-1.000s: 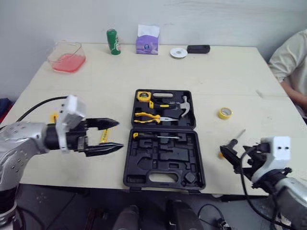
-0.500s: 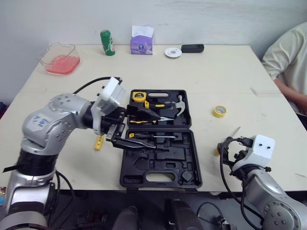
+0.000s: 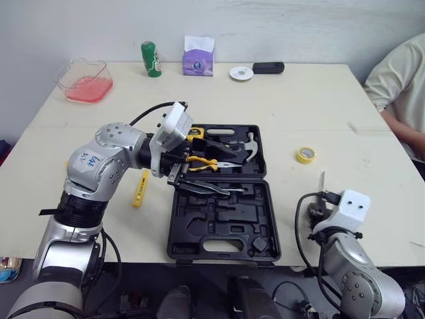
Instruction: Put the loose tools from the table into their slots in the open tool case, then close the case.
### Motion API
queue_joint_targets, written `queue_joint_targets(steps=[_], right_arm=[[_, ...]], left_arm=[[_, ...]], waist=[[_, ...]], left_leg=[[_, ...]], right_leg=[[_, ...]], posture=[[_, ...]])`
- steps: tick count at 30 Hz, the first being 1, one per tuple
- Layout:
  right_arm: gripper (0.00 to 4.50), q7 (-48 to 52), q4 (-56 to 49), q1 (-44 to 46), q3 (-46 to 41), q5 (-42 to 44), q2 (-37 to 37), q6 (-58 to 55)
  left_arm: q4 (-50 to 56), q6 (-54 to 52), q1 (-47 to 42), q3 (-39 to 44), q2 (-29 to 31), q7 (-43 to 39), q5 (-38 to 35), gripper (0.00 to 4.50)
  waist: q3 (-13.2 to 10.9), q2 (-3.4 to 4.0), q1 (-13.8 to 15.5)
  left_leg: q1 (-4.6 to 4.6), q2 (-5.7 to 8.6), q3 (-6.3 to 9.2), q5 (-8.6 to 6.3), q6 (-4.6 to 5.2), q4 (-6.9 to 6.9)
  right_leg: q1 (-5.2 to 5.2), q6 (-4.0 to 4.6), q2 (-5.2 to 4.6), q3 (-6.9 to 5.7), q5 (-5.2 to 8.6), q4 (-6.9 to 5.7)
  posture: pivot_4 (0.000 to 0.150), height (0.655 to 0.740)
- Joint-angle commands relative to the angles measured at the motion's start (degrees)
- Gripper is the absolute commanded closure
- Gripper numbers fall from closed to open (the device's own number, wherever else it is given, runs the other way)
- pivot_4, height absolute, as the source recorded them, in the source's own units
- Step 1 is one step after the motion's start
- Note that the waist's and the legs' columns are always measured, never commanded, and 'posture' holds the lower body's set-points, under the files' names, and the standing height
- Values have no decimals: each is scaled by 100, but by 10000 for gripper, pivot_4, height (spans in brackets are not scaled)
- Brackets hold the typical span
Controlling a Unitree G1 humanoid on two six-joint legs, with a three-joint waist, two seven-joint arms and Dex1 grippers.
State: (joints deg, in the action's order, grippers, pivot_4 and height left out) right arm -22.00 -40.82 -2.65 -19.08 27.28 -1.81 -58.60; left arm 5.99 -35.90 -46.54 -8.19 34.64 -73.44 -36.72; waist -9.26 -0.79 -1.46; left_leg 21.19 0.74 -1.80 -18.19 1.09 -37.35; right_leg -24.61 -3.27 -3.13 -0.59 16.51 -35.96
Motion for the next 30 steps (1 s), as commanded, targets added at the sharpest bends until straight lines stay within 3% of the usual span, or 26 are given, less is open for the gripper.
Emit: queue_joint_targets(steps=[1,3,5,12,16,19,24,30], right_arm=[[34048,-127,-290,-47,-421,-12,171,-52],[34048,-80,-405,-34,-512,38,253,-13],[34048,454,-568,-74,-604,275,-126,4],[34048,3024,-829,-128,-555,1329,-2543,-102],[34048,4409,-597,413,-359,2377,-3798,-459],[34048,5457,-344,1327,404,2713,-4679,-582],[34048,6494,265,2761,1828,2427,-5331,-558],[34048,7697,1346,4109,4047,600,-5590,352]], left_arm=[[-29,115,-179,-4,-87,-56,76,0],[-111,145,-232,-9,-133,-77,122,0],[-172,168,-233,-1,-161,-84,169,0],[-53,264,339,114,425,-303,337,0],[64,537,967,280,1046,-402,583,0],[164,648,1383,484,1433,-375,678,0],[193,837,1694,602,1700,-308,857,0],[392,1010,1854,512,1670,-146,1115,0]], waist=[[0,0,10],[0,0,10],[0,0,3],[-2,3,-42],[-9,-6,-26],[-18,-19,-4],[-22,-22,38],[-24,-22,96]], left_leg=[[0,0,0,0,0,-1],[1,1,1,0,1,-2],[1,1,0,-1,2,-2],[-8,-4,-13,-15,26,2],[-16,-28,-18,-17,28,0],[-14,-34,-14,-17,27,-6],[-9,-34,-9,-22,27,-10],[12,-34,-13,-48,38,-52]], right_leg=[[0,0,-1,0,0,0],[1,-1,-2,-1,-1,0],[0,-2,-2,-1,-1,-1],[1,-6,16,13,0,0],[1,-5,47,29,0,4],[0,-2,50,27,1,11],[-1,-1,36,20,1,23],[-4,0,17,8,1,26]], posture=[[1500,7400],[1500,7400],[1500,7400],[1500,7400],[1500,7400],[1500,7400],[1500,7400],[1500,7400]])
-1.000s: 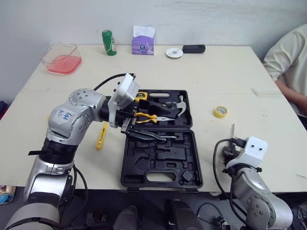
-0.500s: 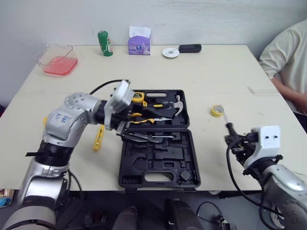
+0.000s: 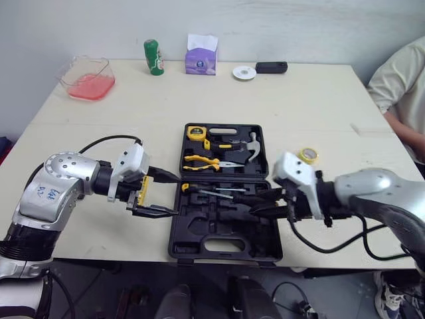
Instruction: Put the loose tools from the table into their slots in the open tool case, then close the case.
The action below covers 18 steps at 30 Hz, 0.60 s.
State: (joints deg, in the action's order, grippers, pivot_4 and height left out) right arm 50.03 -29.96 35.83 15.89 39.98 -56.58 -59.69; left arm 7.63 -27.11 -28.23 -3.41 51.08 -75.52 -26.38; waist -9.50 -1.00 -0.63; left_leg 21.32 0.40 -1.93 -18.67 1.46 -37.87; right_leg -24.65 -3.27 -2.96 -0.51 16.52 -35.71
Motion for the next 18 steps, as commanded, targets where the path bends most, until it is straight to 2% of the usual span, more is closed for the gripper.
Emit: queue_joint_targets(steps=[1,6,18], right_arm=[[34048,576,445,398,719,-846,-34,556],[34048,849,1127,833,1086,-1369,362,754],[34048,1218,1477,959,1175,-1933,724,760]], left_arm=[[231,129,40,41,14,83,87,0],[309,144,179,80,-5,146,95,0],[266,96,98,72,-57,229,69,0]], waist=[[0,0,23],[0,1,34],[-1,1,31]], left_leg=[[2,0,0,-1,1,-1],[3,0,-3,-6,1,-8],[2,0,-3,-7,-4,-9]], right_leg=[[0,0,-2,-1,0,1],[-3,0,-2,0,0,-4],[-7,2,-3,-1,1,-14]], posture=[[1500,7400],[1500,7400],[1500,7400]])
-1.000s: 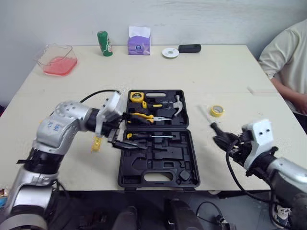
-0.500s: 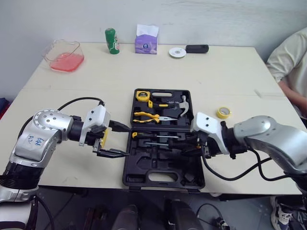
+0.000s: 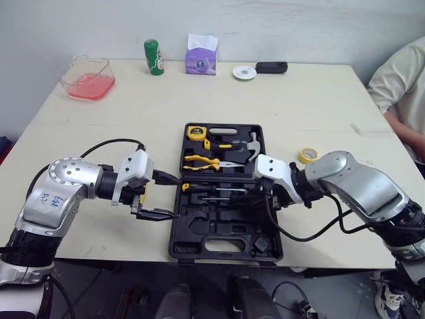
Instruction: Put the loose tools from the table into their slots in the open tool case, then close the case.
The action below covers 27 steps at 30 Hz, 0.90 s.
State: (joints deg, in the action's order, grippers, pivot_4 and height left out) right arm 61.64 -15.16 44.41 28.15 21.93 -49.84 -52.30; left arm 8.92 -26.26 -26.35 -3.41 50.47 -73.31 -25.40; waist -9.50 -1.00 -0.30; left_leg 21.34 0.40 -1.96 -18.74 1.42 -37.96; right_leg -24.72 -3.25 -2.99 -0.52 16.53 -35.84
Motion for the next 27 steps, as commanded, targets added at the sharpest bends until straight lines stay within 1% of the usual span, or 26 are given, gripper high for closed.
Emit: queue_joint_targets(steps=[1,2,4,5,8,9,11,12,14,15,17,18,22,24,25,27], right_arm=[[34048,52,2,101,-71,-177,84,69],[34048,52,4,98,-87,-216,110,106],[23387,-16,-43,128,-224,-210,185,73],[19901,-9,-85,140,-278,-191,191,42],[4216,-60,-231,99,-583,-103,210,58],[270,-103,-265,32,-738,-42,247,84],[270,-169,-264,-195,-1066,87,466,441],[270,-262,-230,-345,-1259,138,674,735],[270,-394,-154,-627,-1623,374,1089,949],[270,-402,-30,-808,-1685,328,1232,1237],[5294,-309,233,-1102,-1729,190,1406,1834],[8808,-282,357,-1185,-1727,135,1450,1992],[29321,-269,854,-1345,-1671,25,1669,2396],[40487,-245,966,-1375,-1634,-5,1738,2483],[44736,-204,987,-1407,-1572,-55,1738,2541],[44736,-168,1019,-1448,-1496,-138,1735,2592]], left_arm=[[138,6,-99,68,-9,12,-34,0],[139,2,-106,64,-19,15,-38,0],[152,-25,-130,58,-56,28,-65,0],[159,-39,-137,59,-68,31,-76,0],[211,-130,-174,81,-128,62,-143,0],[242,-197,-192,98,-155,86,-193,0],[299,-264,-205,113,-191,107,-245,0],[322,-274,-208,107,-205,116,-250,0],[353,-291,-217,94,-244,135,-255,0],[357,-296,-229,75,-270,147,-247,0],[352,-292,-253,42,-313,147,-232,0],[343,-293,-265,30,-329,143,-223,0],[311,-267,-308,-13,-389,134,-186,0],[304,-270,-330,-27,-416,137,-174,0],[302,-273,-342,-34,-431,136,-168,0],[298,-270,-355,-46,-448,134,-160,0]], waist=[[0,0,-2],[0,0,-1],[0,0,0],[0,0,3],[0,1,6],[0,1,6],[0,0,9],[0,0,6],[1,-2,2],[1,-2,0],[1,-2,7],[1,-1,6],[1,-1,5],[1,-1,0],[1,-1,-3],[1,-1,-3]], left_leg=[[0,0,0,0,0,0],[0,0,0,0,0,0],[0,0,0,0,-1,0],[0,0,0,0,-1,-1],[1,0,0,0,-1,-1],[2,0,0,0,-2,-1],[3,0,0,0,-2,-1],[3,0,2,0,-2,-1],[1,0,2,0,-4,-1],[1,0,1,0,-5,-1],[0,0,0,3,-9,-2],[0,0,0,3,-9,-3],[1,0,-3,3,-9,-10],[1,0,-2,4,-12,-9],[1,0,-2,5,-14,-9],[0,0,-2,6,-15,-9]], right_leg=[[0,0,0,0,0,-1],[-1,0,0,0,0,-1],[-1,0,0,0,0,-1],[-1,0,0,0,0,-2],[-1,0,0,0,0,-3],[-2,0,0,-1,0,-6],[-1,0,0,-1,0,-7],[0,0,0,-3,0,-7],[3,0,2,-3,0,-10],[2,0,2,-2,0,-12],[3,0,3,-4,0,-15],[5,-1,3,-3,-1,-17],[8,-3,2,-2,-2,-17],[7,-3,3,-3,-2,-17],[6,-3,4,-3,-2,-19],[6,-3,5,-3,-2,-19]], posture=[[1500,7400],[1500,7400],[1500,7400],[1500,7400],[1500,7400],[1500,7400],[1500,7400],[1500,7400],[1500,7400],[1500,7400],[1500,7400],[1500,7400],[1500,7400],[1500,7400],[1500,7400],[1500,7400]])
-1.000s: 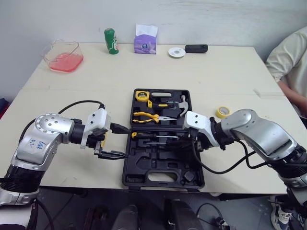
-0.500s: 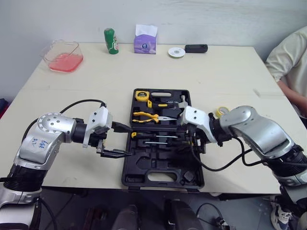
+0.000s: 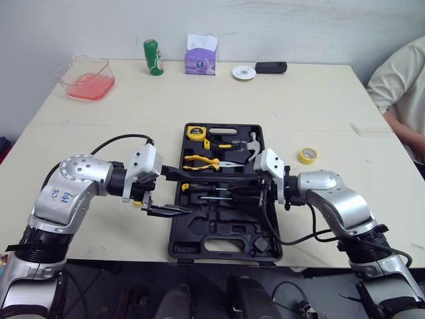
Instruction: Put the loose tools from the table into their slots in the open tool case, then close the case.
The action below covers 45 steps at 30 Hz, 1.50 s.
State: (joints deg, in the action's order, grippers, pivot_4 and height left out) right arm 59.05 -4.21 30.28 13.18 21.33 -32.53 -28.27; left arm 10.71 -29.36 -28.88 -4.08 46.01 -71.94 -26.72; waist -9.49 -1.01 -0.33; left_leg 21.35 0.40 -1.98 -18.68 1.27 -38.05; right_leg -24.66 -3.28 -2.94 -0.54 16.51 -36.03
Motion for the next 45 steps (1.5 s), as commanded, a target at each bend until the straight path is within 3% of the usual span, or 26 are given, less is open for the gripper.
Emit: queue_joint_targets(steps=[1,10,15,19,24,28,31,34,37,45], right_arm=[[44736,78,-43,-56,25,-117,6,169],[44736,-96,401,-129,1021,-1173,-531,-893],[44736,-266,478,-387,1409,-1582,-663,-673],[44736,-654,59,-525,436,-896,-129,-173],[44736,-722,-1399,-982,-783,58,-103,-271],[31640,-790,-2300,-1599,-2180,1131,-636,-1262],[15396,-569,-2584,-2198,-3221,1698,-1192,-1617],[1671,-52,-2065,-3054,-4709,1708,-1895,-1676],[726,180,-1335,-3644,-5455,1378,-2267,-1344],[726,101,347,-3975,-6004,609,-2535,-316]], left_arm=[[116,46,-110,10,-9,-4,-23,0],[21,103,-154,-33,-93,9,6,0],[65,69,-75,-8,-116,82,-28,0],[140,-15,115,144,-123,295,-92,0],[435,-238,824,783,-162,945,-281,0],[961,-682,2014,1844,-154,1516,-647,0],[1223,-906,2911,2733,-224,1854,-858,0],[893,-932,4080,4216,-461,2282,-781,0],[298,-764,4767,5251,-562,2486,-696,0],[-1720,52,4862,6153,23,2706,-332,0]], waist=[[0,0,2],[7,-5,7],[77,-31,42],[107,-41,21],[65,20,23],[55,31,11],[49,28,24],[44,33,24],[39,25,14],[34,19,51]], left_leg=[[0,0,0,0,0,0],[-14,0,1,-1,2,-1],[-42,0,13,-13,17,-1],[-129,0,33,-51,24,12],[-76,0,30,-47,17,10],[9,-3,24,-12,-33,2],[-5,-8,30,-32,2,11],[-17,-8,27,-34,7,11],[-27,-8,24,-36,10,20],[-26,-9,2,-31,13,32]], right_leg=[[0,0,0,0,0,0],[13,0,-2,0,0,4],[47,3,-7,-3,2,26],[149,30,-11,-10,18,57],[87,22,-11,-9,13,27],[0,12,-5,-7,8,3],[15,13,-2,-11,9,16],[26,17,-6,-7,11,33],[31,21,-5,-6,13,41],[26,35,-33,-17,21,40]], posture=[[1500,7400],[1500,7400],[1500,7400],[1500,7400],[1500,7400],[1500,7400],[1500,7400],[1500,7400],[1500,7400],[1500,7400]])
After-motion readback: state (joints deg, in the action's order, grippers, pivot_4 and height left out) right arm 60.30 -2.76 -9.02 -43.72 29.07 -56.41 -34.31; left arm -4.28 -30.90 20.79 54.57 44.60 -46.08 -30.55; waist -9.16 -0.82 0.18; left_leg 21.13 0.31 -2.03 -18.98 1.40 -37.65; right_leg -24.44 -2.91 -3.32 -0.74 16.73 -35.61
